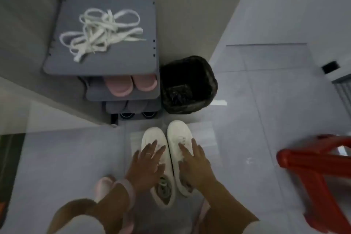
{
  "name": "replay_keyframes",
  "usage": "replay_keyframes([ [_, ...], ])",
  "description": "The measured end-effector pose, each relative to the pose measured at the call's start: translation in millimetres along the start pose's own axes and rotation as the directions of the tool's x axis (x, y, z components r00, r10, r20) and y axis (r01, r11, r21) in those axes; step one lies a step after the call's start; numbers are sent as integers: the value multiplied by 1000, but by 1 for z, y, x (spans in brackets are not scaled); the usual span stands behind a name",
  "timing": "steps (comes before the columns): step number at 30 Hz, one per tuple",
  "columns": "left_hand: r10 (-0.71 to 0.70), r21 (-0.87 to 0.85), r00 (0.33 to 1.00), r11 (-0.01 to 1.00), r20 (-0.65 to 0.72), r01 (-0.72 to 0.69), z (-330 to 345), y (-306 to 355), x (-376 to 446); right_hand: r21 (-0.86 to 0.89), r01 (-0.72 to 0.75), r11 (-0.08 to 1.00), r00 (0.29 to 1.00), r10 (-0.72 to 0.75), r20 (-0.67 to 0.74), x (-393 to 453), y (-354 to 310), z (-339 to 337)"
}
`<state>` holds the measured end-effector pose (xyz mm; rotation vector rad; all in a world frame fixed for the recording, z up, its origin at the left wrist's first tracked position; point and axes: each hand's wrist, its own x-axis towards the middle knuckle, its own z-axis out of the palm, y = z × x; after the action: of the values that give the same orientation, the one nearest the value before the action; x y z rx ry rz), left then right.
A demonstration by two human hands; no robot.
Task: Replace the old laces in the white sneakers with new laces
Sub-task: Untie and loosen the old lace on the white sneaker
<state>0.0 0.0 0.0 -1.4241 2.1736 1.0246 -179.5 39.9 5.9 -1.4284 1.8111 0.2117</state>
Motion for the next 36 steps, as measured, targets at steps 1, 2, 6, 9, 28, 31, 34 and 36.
replay_keyframes([
  [1,-30,-13,1000,999,-1,30,14,-4,8,5,-1,1000,1000,1,11,9,-3,18],
  [2,-53,-46,997,998,-58,51,33,-9,14,12,-24,1000,999,25,-46,16,-2,36],
  [6,-9,-207,963,977,-270,-49,81,-22,30,-1,-47,999,967,46,-249,31,-1,76],
  [9,21,-255,939,960,-344,-115,87,-23,34,7,-2,1000,936,4,-351,29,4,78],
  [28,76,-206,990,974,-117,-100,85,-26,-52,32,-118,993,980,121,-157,-56,9,71],
  [31,62,-155,989,984,-138,-83,91,-29,-38,3,-132,991,969,130,-211,-50,13,79],
  [34,29,-108,973,993,-228,-55,93,-33,-30,131,-62,989,979,85,-183,-50,20,70],
  [36,2,-113,952,993,-305,-38,90,-40,-25,263,-1,965,988,42,-150,-47,21,66],
])
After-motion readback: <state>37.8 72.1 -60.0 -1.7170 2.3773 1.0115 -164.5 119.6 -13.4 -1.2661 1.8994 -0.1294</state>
